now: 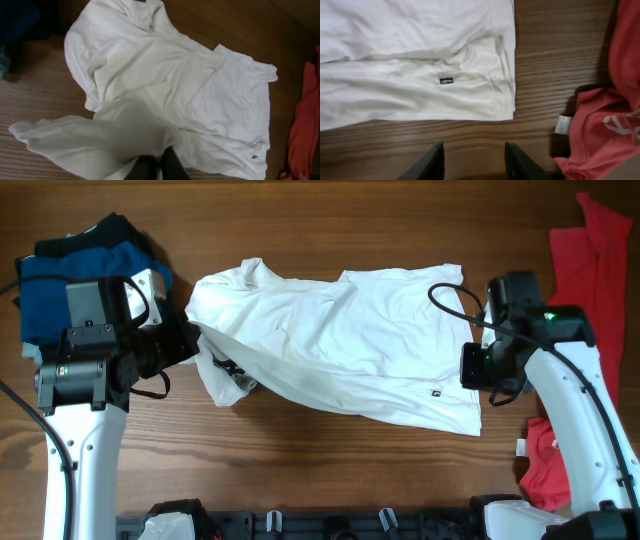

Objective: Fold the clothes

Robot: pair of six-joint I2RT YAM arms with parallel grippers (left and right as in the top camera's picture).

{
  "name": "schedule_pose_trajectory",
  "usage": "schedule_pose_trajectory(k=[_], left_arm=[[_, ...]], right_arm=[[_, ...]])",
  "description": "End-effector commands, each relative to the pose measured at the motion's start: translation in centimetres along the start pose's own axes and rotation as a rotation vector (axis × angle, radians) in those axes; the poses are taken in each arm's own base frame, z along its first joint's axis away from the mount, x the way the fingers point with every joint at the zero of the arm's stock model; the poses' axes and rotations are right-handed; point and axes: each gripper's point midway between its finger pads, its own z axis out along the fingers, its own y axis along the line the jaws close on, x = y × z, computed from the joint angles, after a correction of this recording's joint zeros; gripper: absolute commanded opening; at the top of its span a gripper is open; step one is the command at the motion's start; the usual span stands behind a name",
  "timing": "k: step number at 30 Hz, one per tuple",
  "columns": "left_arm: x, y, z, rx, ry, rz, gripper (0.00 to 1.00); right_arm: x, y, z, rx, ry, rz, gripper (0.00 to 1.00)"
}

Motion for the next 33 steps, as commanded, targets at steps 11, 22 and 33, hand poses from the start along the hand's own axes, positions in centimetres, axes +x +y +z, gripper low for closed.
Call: schedule_pose_trajectory(k=[11,22,33], left_arm=[[-0.1,0.2,-0.2,-0.008,-0.004,0.012,0.04],[0.1,0.3,-0.2,-0.012,0.008,0.008,0.04],[0.1,0.3,-0.2,-0.011,0.007,0.008,0.04]], right_arm=[[0.7,0.3,8.0,0.009,0.088,0.29,0.49],[0.6,-2.0,12.6,0.146,0.179,0.439,0.48],[1.2,-2.1,13.7,0.131,0.235,0.453,0.1]])
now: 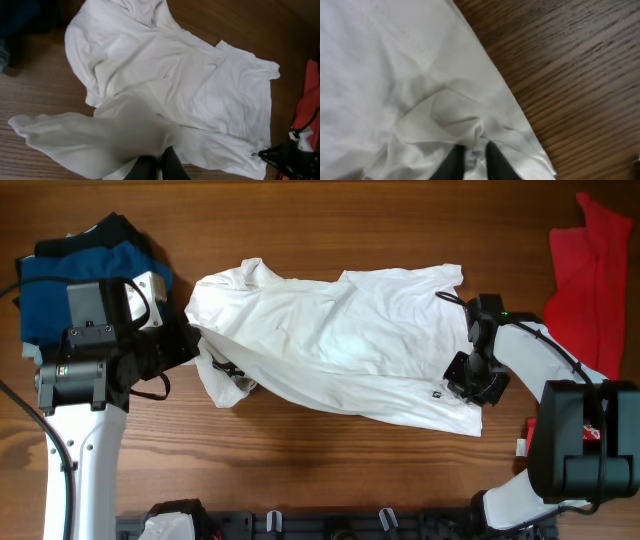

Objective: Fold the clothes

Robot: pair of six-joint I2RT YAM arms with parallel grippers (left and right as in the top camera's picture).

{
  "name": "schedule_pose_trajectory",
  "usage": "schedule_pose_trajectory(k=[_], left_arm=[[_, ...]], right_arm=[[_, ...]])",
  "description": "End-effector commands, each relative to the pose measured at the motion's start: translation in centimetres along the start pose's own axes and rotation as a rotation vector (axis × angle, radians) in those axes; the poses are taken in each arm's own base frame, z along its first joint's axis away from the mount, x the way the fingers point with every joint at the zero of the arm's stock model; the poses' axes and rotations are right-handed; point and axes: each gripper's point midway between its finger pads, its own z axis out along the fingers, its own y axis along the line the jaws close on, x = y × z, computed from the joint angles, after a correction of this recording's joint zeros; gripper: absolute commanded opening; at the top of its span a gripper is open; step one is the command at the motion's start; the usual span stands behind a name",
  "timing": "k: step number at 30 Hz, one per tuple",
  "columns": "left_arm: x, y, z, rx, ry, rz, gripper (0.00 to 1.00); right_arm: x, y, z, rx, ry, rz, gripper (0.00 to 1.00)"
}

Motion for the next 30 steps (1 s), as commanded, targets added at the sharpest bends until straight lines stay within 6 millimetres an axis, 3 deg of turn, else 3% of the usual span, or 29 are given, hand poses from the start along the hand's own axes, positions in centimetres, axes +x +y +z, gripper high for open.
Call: schedule_pose_trajectory(k=[1,7,18,25,28,30], left_arm=[[-0.3,0.1,-0.2,-0.006,-0.011,0.015,0.04],[-0.3,0.1,-0.2,-0.006,-0.011,0.015,0.04],[-0.3,0.1,-0.2,-0.005,-0.011,0.015,0.04],[-0.3,0.1,-0.2,-0.006,-0.011,0.015,0.04],[-0.3,0.1,-0.2,-0.006,-0.01,0.015,0.04],[-0.2,0.1,-0.2,-0.006,-0.008,0.014,0.04]], right_arm=[[0.9,-0.8,0.6,0.038,0.046,0.015,0.09],[0.9,-0.9,-1.4,0.019,0.017,0.015,0.06],[-1.8,0.2,-9.3,-0.091,-0.166,-0.001,0.04],[-1.2,-0.5,-9.7,-0.061,-0.15,-0.03,0.05],[-0.7,-0.9,-9.4,-0.046,-0.131,-0.056,0.21],[-0.3,-1.1,-8.8,-0.037,-0.115,-0.056,0.23]])
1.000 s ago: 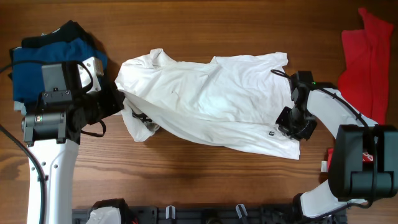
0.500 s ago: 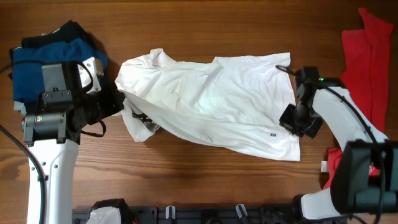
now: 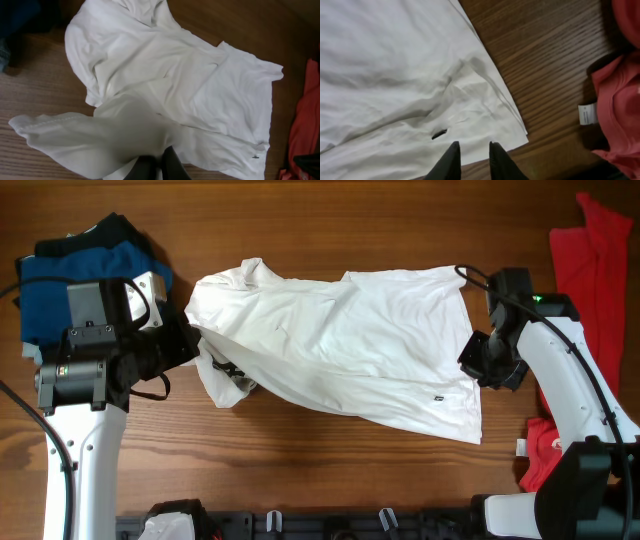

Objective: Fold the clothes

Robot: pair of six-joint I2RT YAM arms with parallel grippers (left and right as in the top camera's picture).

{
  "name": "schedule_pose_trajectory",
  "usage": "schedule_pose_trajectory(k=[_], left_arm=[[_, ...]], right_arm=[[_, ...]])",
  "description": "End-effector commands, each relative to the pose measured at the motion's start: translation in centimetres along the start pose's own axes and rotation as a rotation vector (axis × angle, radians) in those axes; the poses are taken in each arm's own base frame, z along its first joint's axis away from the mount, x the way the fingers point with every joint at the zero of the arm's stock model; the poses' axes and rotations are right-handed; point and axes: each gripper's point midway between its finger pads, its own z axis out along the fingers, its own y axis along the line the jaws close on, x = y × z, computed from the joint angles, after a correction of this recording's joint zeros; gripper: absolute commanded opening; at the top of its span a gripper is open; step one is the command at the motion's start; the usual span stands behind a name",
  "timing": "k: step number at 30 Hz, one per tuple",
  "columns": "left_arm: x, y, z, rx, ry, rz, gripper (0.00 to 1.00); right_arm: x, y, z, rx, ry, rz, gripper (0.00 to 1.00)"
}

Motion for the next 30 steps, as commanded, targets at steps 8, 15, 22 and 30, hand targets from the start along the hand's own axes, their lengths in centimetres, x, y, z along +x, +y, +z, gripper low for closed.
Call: schedule_pose_trajectory(k=[8,15,22,30], left_arm=[[-0.3,0.1,-0.2,-0.006,-0.01,0.015,0.04],[-0.3,0.1,-0.2,-0.006,-0.01,0.015,0.04],[-0.3,0.1,-0.2,-0.006,-0.009,0.014,0.04],[-0.3,0.1,-0.2,-0.006,-0.009,0.014,0.04]], right_arm=[[2.1,0.3,3.8,-0.047,0.05,-0.018,0.26],[2.7,1.0,6.2,-0.1,0.051,0.035,0.28],[3.0,0.5,7.6,-0.084,0.038,0.112,0.28],[2.7,0.4,8.1,-0.085,0.018,0.119,0.27]])
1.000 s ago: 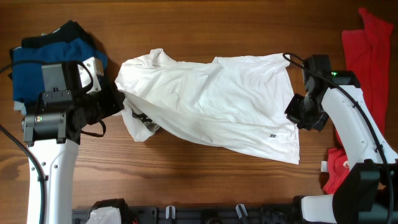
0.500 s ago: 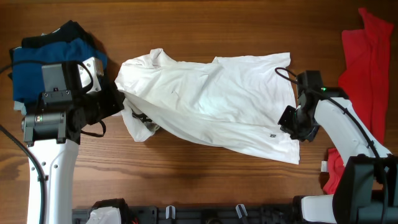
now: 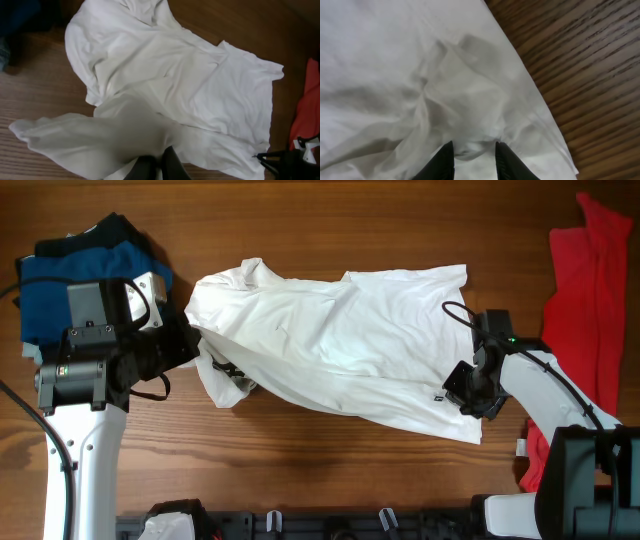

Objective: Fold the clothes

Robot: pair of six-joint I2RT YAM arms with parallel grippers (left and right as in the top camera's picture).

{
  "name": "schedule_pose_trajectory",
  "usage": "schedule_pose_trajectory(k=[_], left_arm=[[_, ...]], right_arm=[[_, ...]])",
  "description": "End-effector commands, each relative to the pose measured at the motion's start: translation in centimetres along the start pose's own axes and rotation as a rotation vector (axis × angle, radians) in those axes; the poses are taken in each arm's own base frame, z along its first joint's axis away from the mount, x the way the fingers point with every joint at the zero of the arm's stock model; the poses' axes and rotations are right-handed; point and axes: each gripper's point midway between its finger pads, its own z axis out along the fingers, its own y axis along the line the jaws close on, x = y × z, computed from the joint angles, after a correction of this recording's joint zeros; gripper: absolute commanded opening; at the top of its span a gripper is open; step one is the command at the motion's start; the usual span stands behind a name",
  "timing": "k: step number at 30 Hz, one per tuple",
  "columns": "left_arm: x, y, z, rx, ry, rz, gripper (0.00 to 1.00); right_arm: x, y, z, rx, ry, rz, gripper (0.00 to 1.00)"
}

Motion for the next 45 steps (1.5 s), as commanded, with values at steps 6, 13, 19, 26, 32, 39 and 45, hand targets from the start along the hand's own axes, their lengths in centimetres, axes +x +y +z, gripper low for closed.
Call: schedule_pose_trajectory(k=[6,13,19,26,32,39,45], left_arm=[[-0.3,0.1,-0.2,-0.005,-0.012,0.016,0.04],[-0.3,0.1,-0.2,-0.005,-0.012,0.016,0.04],[-0.3,0.1,-0.2,-0.005,-0.012,0.016,0.04],[-0.3,0.1,-0.2,-0.005,-0.012,0.015,0.04],[-0.3,0.1,-0.2,-0.005,-0.012,0.015,0.04],[-0.3,0.1,-0.2,-0.006,-0.011,0.015,0.04],[-0.3,0.1,-0.2,-0.006,-0.01,0.015,0.04]], right_arm=[[-0.7,0.3,0.0,-0.017,-0.038,0.047,0.25],[-0.6,0.1,0.0,-0.012,-0.031,0.047,0.24],[-0.2,-0.1,0.0,-0.001,-0.017,0.048,0.24],[-0.4,-0.5,0.0,0.019,-0.031,0.051,0.24],[-0.5,-0.5,0.0,0.022,-0.036,0.058,0.24],[-0.5,-0.6,0.1,0.024,-0.035,0.058,0.24],[0.3,-1.0,1.7,0.013,-0.035,0.08,0.24]])
